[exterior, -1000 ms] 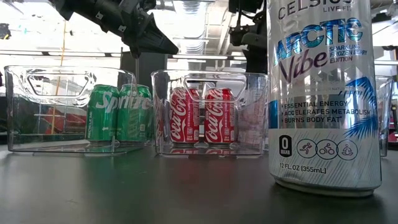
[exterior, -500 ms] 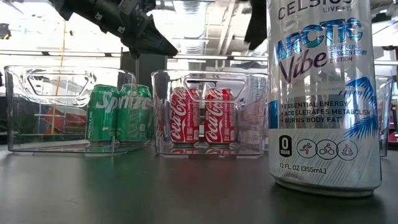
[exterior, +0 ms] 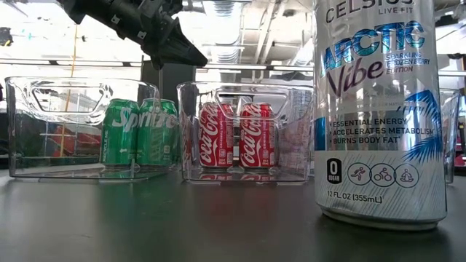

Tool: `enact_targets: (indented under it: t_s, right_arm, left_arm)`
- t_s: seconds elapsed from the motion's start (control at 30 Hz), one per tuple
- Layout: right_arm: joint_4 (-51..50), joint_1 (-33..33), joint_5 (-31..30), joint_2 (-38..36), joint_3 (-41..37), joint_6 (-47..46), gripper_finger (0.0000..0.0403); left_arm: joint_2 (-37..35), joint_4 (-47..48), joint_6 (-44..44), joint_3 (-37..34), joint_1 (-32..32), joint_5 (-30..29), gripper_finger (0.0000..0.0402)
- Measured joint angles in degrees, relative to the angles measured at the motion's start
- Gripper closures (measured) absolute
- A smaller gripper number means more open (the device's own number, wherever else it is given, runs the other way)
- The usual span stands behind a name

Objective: Sort soda cans
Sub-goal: Put the top white-blue soda can into the right transparent bin

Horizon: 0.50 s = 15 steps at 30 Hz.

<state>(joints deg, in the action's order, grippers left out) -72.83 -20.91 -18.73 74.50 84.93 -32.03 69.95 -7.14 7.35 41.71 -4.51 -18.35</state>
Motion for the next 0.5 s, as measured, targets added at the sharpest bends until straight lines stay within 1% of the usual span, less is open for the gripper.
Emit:
enact_targets:
  t_s: [0.1,0.23,0.37,0.5]
  right_arm:
    - [-7.06,-5.34,0.1,0.0,0.0,-9.65,0.0044]
    - [-14.52,-13.26,2.55,0.16,-0.02,-24.61,0.0044]
    - [-17.16,-21.17,5.11,0.15,-0.04,-37.03,0.0044]
    - [-17.15,-28.64,7.03,0.32,-0.04,-43.75,0.0044]
  left_arm:
    - [0.0,-0.01,0.38,0.0,0.0,0.0,0.0401]
    - [0.0,0.0,0.51,0.0,0.0,0.0,0.0401]
    - [0.0,0.0,0.62,0.0,0.0,-0.02,0.0401]
    - [0.0,-0.04,0.49,0.0,0.0,-0.2,0.0401]
